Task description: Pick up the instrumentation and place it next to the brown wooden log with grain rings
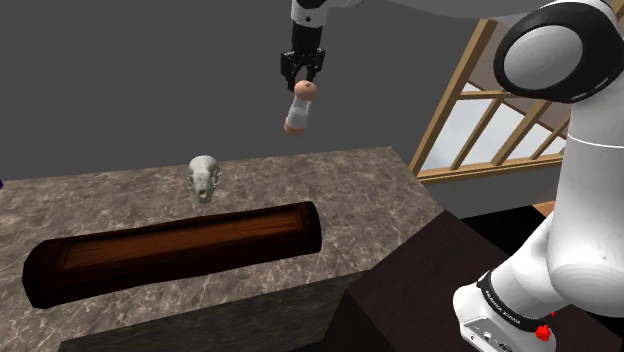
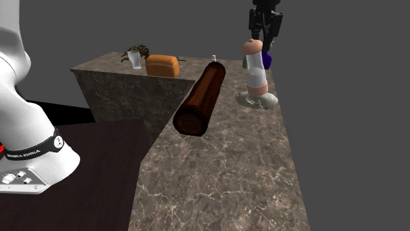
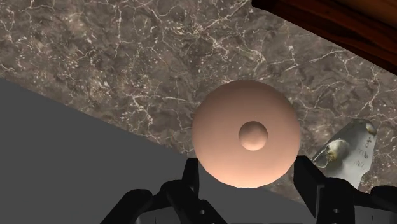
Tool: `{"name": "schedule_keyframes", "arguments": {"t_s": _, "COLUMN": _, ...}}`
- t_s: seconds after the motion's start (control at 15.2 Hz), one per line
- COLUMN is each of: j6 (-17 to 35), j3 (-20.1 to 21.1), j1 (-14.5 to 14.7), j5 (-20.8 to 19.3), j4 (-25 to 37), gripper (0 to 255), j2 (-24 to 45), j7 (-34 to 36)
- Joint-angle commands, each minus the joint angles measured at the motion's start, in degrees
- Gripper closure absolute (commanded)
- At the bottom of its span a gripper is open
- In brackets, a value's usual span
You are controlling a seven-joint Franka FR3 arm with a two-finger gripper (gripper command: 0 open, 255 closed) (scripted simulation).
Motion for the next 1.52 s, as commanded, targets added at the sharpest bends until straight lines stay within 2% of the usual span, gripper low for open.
{"name": "schedule_keyframes", "arguments": {"t_s": 0.0, "j6": -1.1, "j3": 0.5, "j1": 1.5, "j5": -0.3, "j4": 3.1, "gripper": 255, "j2": 1.9, "j7": 2.1}}
{"name": "schedule_keyframes", "arguments": {"t_s": 0.2, "j6": -3.6, "j3": 1.3, "j1": 3.9, "j5": -0.7, "j4": 9.9, "gripper": 255, "j2": 6.1, "j7": 5.5}}
{"name": "schedule_keyframes", "arguments": {"t_s": 0.79, "j6": 3.9, "j3": 1.3, "j1": 4.1, "j5": -0.6, "j4": 1.5, "gripper": 255, "j2": 5.2, "j7": 5.3}}
{"name": "schedule_keyframes", "arguments": {"t_s": 1.45, "j6": 11.1, "j3": 1.3, "j1": 4.1, "j5": -0.5, "j4": -4.9, "gripper": 255, "j2": 6.0, "j7": 5.1}}
